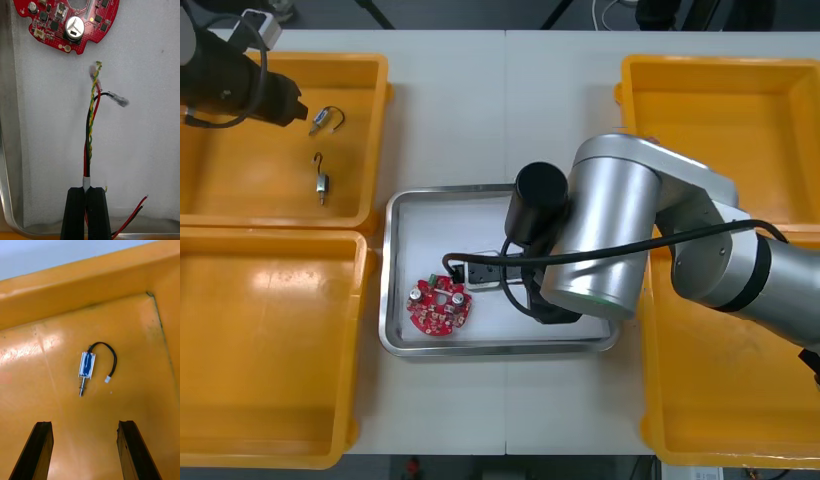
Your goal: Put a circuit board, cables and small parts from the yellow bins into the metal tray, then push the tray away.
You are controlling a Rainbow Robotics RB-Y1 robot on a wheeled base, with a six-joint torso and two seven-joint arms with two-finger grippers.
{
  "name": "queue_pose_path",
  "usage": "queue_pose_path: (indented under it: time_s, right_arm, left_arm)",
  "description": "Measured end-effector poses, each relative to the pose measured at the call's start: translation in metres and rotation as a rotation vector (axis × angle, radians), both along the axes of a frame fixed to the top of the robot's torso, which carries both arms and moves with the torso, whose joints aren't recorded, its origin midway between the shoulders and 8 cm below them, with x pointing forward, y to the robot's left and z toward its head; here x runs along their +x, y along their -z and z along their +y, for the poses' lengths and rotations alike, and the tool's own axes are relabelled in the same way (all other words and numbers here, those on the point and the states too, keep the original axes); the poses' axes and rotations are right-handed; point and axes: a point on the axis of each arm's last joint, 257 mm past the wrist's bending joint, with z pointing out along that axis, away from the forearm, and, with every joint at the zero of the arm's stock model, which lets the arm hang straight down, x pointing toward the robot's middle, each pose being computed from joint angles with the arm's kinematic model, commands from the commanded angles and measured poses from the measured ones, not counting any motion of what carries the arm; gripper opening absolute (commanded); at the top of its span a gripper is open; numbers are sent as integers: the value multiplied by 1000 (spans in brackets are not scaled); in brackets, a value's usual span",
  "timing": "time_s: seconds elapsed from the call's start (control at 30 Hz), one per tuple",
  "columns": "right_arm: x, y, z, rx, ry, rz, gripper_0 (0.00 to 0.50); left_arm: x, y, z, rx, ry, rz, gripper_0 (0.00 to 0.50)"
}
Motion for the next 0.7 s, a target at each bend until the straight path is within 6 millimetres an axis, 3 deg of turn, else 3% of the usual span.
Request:
queue_pose_path:
  time_s: [0.23,0.43,0.53,0.57,0.6,0.63,0.67,0.7]
  right_arm:
    - [1,33,0,-44,-30,-7,0]
    - [5,46,-11,-67,1,14,0]
    - [3,51,-14,-69,10,24,172]
    - [3,52,-14,-68,10,26,264]
    - [2,53,-14,-68,11,28,294]
    - [2,53,-14,-68,11,29,294]
    - [2,53,-14,-68,11,29,437]
    - [2,53,-14,-68,11,28,500]
  left_arm:
    - [21,15,-16,-58,-22,-39,500]
    - [36,17,-20,-64,-33,-97,500]
    - [41,19,-15,-55,-45,-116,500]
    - [41,21,-14,-52,-49,-120,500]
    - [42,21,-12,-49,-52,-123,500]
    - [43,22,-11,-47,-55,-127,500]
    - [44,22,-10,-46,-57,-130,500]
    - [45,23,-9,-45,-59,-134,500]
